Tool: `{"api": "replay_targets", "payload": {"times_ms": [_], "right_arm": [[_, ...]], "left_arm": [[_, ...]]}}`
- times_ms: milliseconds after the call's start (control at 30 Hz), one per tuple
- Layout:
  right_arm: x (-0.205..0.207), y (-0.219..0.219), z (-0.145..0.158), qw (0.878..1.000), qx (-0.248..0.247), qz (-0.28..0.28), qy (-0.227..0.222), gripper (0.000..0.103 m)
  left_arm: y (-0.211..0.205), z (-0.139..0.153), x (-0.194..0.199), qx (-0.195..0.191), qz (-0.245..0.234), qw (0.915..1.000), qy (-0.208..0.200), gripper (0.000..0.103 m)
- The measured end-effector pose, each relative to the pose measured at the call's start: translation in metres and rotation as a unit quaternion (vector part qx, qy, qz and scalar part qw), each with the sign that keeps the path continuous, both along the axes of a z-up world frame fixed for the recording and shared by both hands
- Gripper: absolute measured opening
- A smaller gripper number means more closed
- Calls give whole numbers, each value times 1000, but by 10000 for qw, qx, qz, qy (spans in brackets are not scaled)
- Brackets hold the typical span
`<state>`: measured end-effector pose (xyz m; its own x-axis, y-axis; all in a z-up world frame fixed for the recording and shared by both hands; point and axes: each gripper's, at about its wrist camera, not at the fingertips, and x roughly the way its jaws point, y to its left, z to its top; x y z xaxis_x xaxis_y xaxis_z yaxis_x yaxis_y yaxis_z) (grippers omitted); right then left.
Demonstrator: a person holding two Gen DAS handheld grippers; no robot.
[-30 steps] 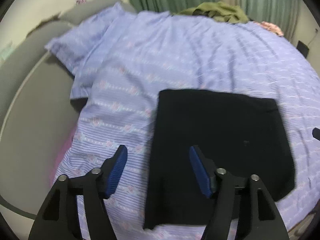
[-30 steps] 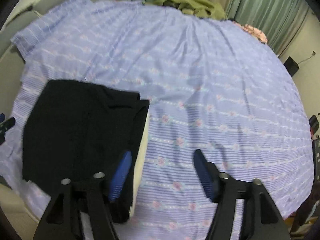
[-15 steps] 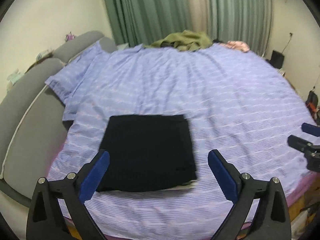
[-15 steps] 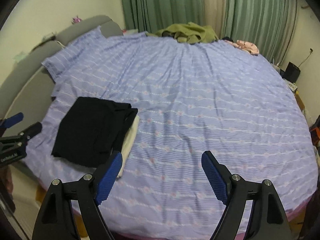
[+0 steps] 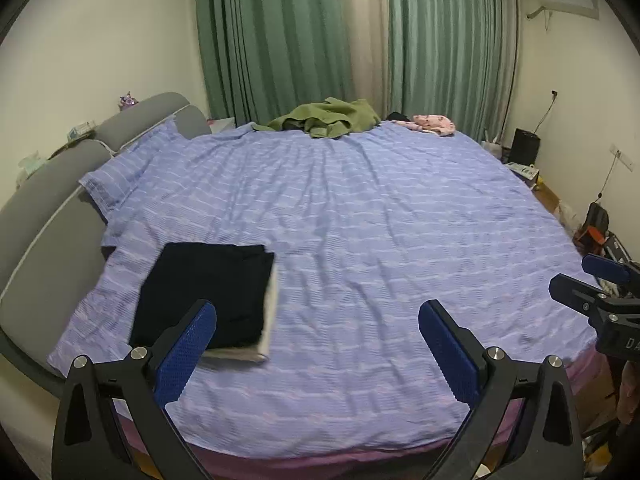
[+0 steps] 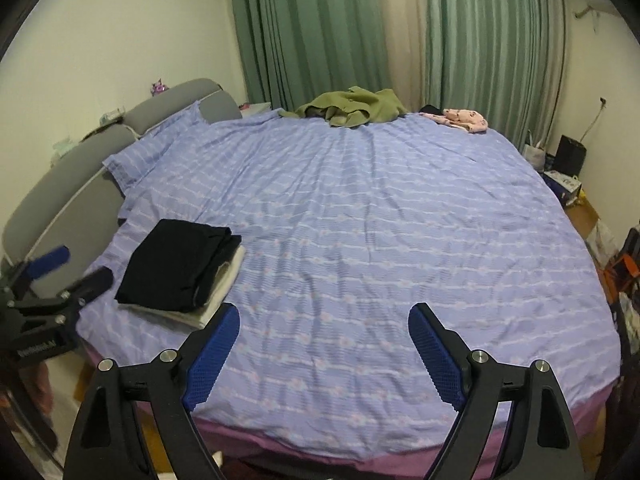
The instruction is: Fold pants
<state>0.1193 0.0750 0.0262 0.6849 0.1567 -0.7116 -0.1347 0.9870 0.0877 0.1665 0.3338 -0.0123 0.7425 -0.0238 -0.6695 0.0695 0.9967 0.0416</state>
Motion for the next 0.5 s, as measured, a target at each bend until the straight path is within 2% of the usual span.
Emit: {"api": "replay_targets", "payload": {"times_ms": [233,500], "right_arm": [[-33,-47,9,9999,92,-22,-91,87],[-57,-73,16,9996,192,-101,-158,87]], "left_arm": [[-52,7,-30,-35,-19,10000,-58,103],[-75,26,-51,44,-91,9996,-271,103]]}}
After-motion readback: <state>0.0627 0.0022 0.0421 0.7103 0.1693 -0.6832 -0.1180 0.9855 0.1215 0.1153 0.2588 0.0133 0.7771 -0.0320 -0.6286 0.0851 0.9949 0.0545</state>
